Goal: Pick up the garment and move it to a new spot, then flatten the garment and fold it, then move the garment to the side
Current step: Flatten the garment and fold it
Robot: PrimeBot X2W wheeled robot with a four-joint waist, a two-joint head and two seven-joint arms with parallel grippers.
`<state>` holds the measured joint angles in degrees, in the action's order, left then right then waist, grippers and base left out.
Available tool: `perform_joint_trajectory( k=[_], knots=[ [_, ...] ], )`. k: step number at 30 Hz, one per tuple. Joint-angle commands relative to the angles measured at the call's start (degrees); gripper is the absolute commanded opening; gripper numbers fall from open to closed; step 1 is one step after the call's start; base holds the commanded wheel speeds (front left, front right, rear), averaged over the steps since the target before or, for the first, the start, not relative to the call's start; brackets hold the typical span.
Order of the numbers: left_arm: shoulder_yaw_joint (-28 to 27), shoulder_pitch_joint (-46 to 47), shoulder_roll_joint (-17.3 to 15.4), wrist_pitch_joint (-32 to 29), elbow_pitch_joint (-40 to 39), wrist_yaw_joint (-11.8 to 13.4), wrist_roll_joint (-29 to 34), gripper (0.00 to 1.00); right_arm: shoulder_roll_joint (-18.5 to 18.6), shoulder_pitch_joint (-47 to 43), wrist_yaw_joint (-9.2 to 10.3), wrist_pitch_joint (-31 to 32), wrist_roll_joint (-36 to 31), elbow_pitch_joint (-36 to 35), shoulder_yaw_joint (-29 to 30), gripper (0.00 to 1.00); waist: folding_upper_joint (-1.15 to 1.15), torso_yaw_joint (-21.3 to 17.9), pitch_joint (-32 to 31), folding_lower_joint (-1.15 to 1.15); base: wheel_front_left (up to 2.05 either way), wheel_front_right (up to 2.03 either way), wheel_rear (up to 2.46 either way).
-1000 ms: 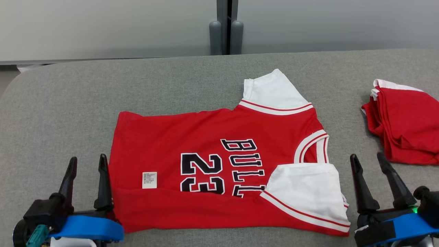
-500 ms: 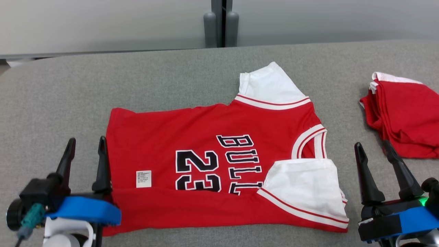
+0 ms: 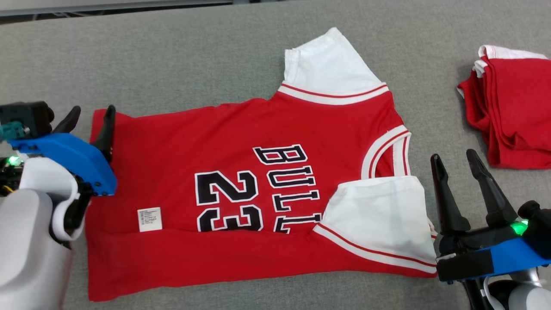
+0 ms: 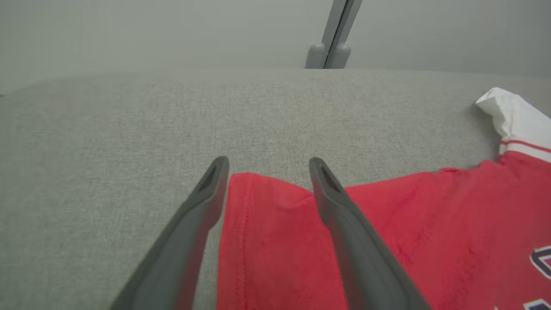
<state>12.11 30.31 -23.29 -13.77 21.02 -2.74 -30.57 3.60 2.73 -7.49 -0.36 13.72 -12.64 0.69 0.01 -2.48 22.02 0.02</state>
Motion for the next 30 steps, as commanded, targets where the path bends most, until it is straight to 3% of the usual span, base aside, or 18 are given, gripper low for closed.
perform_joint_trajectory(
  k=[1, 8, 9, 10, 11, 19, 30],
  knots=[
    [0.07, 2.05, -0.58, -1.56, 2.71, -0.67, -0.76, 1.00, 0.00, 1.07, 0.00, -0.56, 0.55, 0.59, 0.06, 1.00, -0.01, -0.42, 0.47, -0.02, 0.00, 0.00, 0.00],
    [0.58, 8.00, -1.05, -6.46, 14.82, -2.80, -3.63, 1.00, 0.51, 2.58, 0.00, -1.77, 1.80, 4.00, 0.20, 1.00, -0.01, -1.99, 2.09, -0.02, 0.00, 0.00, 0.00],
    [0.56, 8.53, -0.95, -7.01, 16.29, -3.02, -4.19, 0.90, 0.68, 2.84, 0.00, -1.86, 2.05, 4.58, 0.27, 1.00, -0.01, -2.12, 2.18, -0.02, 0.00, 0.00, 0.00],
    [0.69, 8.83, -0.78, -7.46, 17.45, -3.23, -4.62, 0.40, 0.94, 3.14, 0.00, -1.93, 2.18, 5.13, 0.29, 1.00, -0.01, -2.20, 2.21, -0.02, 0.00, 0.00, 0.00],
    [0.73, 9.08, -0.56, -7.81, 18.36, -3.49, -5.27, 0.00, 1.20, 3.56, 0.00, -2.03, 2.44, 5.58, 0.33, 1.00, -0.01, -2.27, 2.29, -0.02, 0.00, 0.00, 0.00],
    [2.06, 11.68, -0.46, -5.38, 20.08, -4.32, -5.95, 0.00, 5.58, 11.57, 0.00, -2.60, 5.15, 11.16, -0.91, 1.00, -0.01, -1.78, 2.72, -0.02, 0.00, 0.00, 0.00],
    [5.47, 17.75, 3.10, -2.50, 19.48, -4.80, -6.00, 0.00, 11.02, 36.26, 0.00, -0.51, 12.43, 31.66, -9.57, 1.00, -0.01, 3.78, 8.00, -0.02, 0.00, 0.00, 0.00]
  ],
)
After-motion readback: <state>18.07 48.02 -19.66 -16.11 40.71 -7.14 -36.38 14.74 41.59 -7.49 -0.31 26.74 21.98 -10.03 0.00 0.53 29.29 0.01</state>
